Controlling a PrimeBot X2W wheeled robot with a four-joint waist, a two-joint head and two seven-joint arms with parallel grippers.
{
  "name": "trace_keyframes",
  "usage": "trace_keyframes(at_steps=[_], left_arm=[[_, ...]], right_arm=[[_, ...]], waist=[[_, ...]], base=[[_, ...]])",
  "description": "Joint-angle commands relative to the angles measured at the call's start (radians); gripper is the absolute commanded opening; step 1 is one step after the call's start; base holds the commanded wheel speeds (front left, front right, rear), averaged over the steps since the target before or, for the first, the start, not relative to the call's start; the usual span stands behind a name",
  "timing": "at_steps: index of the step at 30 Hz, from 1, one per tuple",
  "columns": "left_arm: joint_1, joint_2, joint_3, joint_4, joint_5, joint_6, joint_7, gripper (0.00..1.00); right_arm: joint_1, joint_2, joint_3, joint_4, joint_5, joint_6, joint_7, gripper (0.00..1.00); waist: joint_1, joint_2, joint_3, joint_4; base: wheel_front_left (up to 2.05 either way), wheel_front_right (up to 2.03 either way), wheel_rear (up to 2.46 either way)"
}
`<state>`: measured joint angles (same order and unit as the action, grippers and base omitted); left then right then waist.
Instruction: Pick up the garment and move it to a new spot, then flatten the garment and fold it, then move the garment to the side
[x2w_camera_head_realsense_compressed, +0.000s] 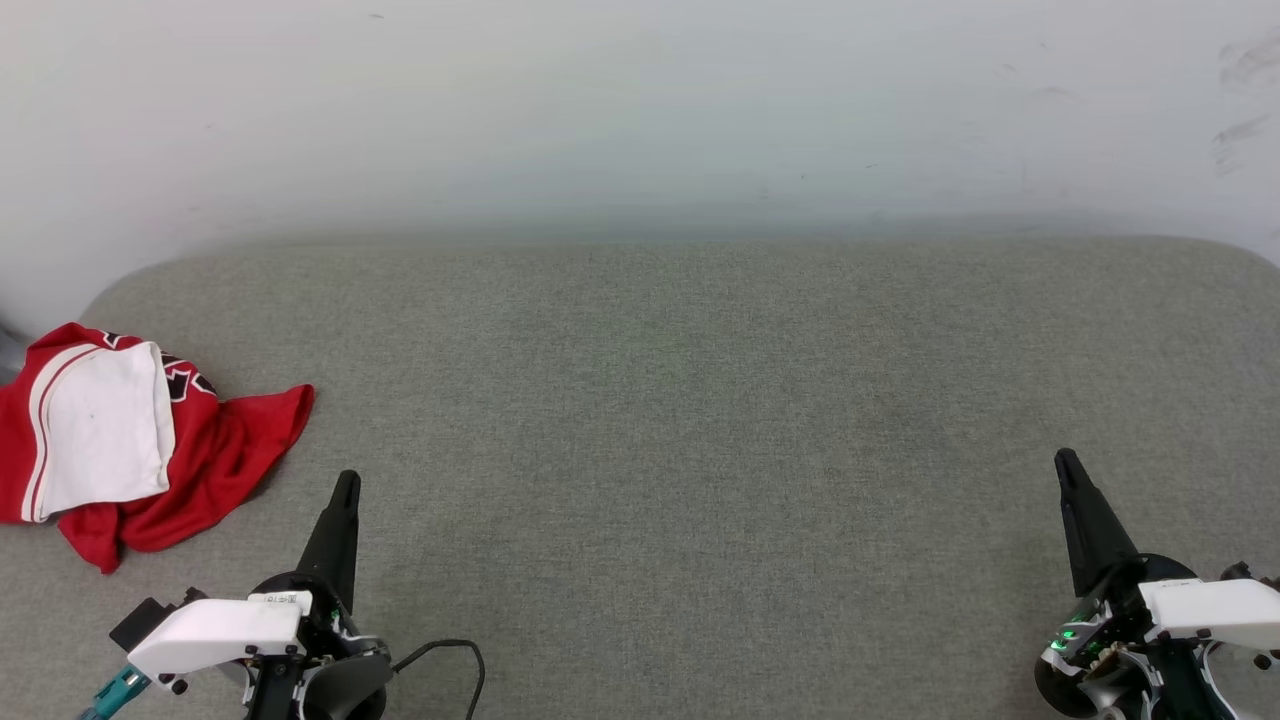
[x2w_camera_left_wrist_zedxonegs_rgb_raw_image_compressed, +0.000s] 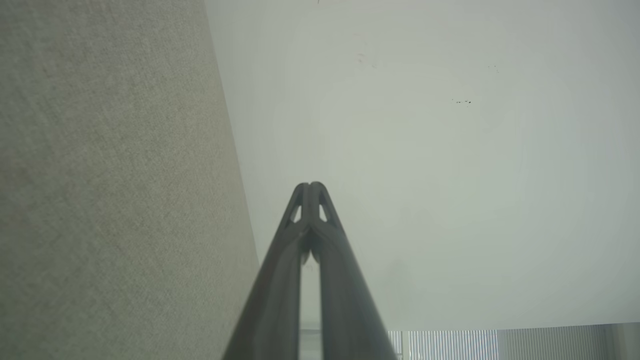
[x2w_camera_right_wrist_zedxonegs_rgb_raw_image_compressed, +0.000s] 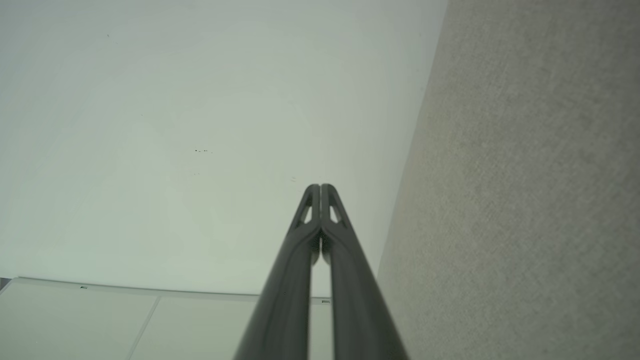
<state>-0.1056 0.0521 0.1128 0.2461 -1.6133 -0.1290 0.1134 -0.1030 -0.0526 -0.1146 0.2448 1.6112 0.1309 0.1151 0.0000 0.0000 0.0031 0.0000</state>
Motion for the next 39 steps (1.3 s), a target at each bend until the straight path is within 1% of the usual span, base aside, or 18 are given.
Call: trace_keyframes(at_steps=[1, 39], left_arm=[[-0.007, -0.002, 0.004, 0.000, 0.003, -0.003, 0.005, 0.00], [-0.007, -0.002, 0.004, 0.000, 0.003, -0.003, 0.005, 0.00]], right_arm=[[-0.011, 0.005, 0.000, 0.001, 0.003, 0.000, 0.001, 0.00], [-0.011, 0.005, 0.000, 0.001, 0.003, 0.000, 0.001, 0.00]], waist=[[0.0000, 0.0000, 0.000, 0.000], [0.0000, 0.0000, 0.000, 0.000]], base=[[0.00, 0.00, 0.00], [0.00, 0.00, 0.00]])
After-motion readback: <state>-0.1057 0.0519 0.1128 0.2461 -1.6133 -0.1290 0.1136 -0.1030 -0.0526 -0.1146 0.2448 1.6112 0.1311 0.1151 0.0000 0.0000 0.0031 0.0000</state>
